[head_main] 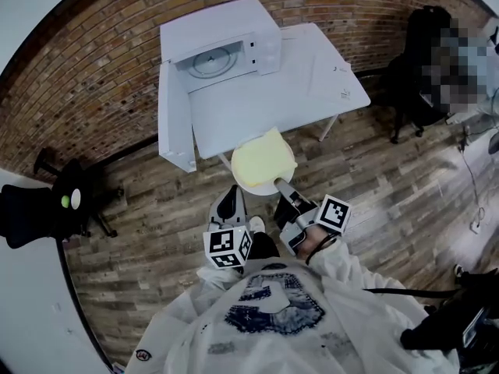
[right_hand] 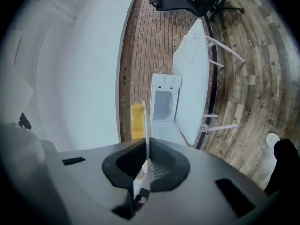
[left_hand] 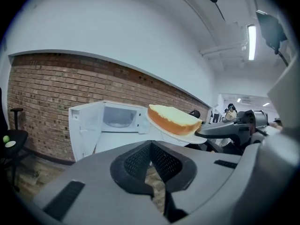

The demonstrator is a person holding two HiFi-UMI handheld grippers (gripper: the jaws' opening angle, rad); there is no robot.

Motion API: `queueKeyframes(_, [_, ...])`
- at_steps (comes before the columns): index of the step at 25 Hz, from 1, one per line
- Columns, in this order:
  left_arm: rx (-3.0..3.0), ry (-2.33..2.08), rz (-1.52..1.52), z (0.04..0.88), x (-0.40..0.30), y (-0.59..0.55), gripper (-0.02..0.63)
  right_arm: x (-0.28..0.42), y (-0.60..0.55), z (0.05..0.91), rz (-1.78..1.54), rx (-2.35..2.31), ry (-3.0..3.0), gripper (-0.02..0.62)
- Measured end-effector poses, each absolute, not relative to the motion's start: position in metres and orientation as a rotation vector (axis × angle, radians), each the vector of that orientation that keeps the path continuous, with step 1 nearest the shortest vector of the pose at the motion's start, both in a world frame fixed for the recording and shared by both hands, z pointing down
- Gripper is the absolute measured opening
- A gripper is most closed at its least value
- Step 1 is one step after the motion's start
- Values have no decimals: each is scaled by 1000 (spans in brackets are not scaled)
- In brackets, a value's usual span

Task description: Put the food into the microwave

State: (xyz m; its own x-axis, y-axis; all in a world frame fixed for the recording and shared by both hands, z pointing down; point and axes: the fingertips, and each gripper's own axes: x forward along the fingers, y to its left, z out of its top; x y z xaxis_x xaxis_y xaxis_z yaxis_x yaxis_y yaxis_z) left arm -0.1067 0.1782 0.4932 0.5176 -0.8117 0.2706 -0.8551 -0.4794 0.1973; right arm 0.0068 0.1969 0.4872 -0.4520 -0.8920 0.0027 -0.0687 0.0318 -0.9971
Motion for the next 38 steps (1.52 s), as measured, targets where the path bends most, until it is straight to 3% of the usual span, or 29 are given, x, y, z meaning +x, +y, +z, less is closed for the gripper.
queueKeyframes(14, [2488, -1297, 168, 491, -123, 64, 8, -13, 88, 478, -1450, -1028, 1592, 23])
queueKeyframes(38, [2408, -1335, 196, 504, -93, -64, 8, 13, -46, 492, -1530, -1022, 1607, 23])
